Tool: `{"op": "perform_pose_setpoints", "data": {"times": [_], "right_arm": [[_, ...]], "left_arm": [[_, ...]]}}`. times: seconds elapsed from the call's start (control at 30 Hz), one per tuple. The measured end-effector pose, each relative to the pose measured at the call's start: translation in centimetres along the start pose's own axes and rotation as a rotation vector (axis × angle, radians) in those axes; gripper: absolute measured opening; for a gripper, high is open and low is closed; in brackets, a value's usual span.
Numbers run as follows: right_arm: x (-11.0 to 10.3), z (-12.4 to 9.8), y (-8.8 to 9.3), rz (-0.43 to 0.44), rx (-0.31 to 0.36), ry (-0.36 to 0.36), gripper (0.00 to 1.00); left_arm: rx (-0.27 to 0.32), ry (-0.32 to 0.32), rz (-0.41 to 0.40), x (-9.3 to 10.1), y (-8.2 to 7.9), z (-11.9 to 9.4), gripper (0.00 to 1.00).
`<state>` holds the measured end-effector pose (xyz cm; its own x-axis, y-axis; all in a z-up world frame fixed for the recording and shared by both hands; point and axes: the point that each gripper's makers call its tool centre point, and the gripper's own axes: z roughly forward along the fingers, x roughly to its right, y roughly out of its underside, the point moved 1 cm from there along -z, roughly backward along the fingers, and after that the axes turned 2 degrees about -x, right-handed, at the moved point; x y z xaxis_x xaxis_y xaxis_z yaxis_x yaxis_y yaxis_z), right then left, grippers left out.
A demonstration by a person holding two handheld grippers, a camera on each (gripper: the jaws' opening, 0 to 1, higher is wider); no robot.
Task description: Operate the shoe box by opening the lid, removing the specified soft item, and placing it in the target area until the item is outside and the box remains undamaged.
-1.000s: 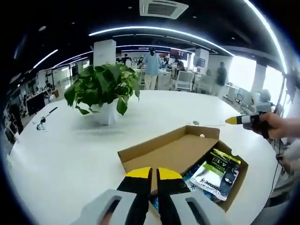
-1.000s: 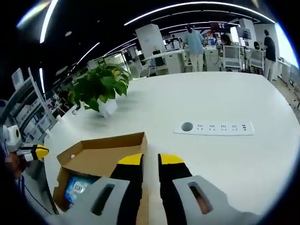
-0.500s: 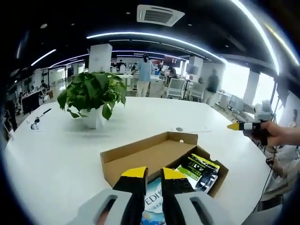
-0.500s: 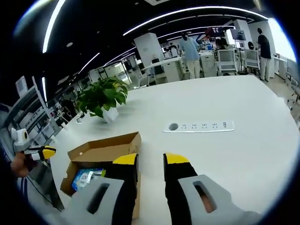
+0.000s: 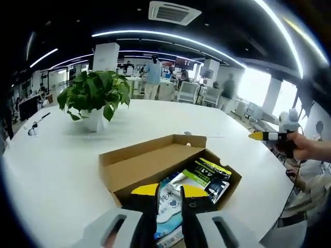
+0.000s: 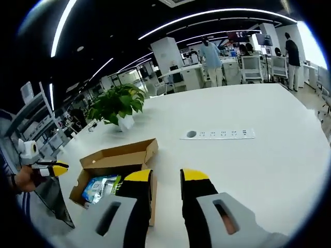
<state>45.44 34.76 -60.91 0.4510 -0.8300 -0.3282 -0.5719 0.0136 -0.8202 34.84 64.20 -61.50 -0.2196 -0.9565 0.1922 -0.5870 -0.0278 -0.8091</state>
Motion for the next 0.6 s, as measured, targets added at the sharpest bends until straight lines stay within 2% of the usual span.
{"op": "perform_pose_setpoints", "data": {"times": [0.3,0.6], "right_arm": [[-1.2,-1.4,2.9,-0.075,-0.039,-0.045,0.22],[-2.0,-2.9,5.2,-0.071,-0.043,-0.058,0.23]], "left_arm": [[-0.061,0.036,-0.023,1.0,2.7,1.0,0.18],[-0.113,0.075,-0.081,1.8,4.6,2.7,0.19]]}}
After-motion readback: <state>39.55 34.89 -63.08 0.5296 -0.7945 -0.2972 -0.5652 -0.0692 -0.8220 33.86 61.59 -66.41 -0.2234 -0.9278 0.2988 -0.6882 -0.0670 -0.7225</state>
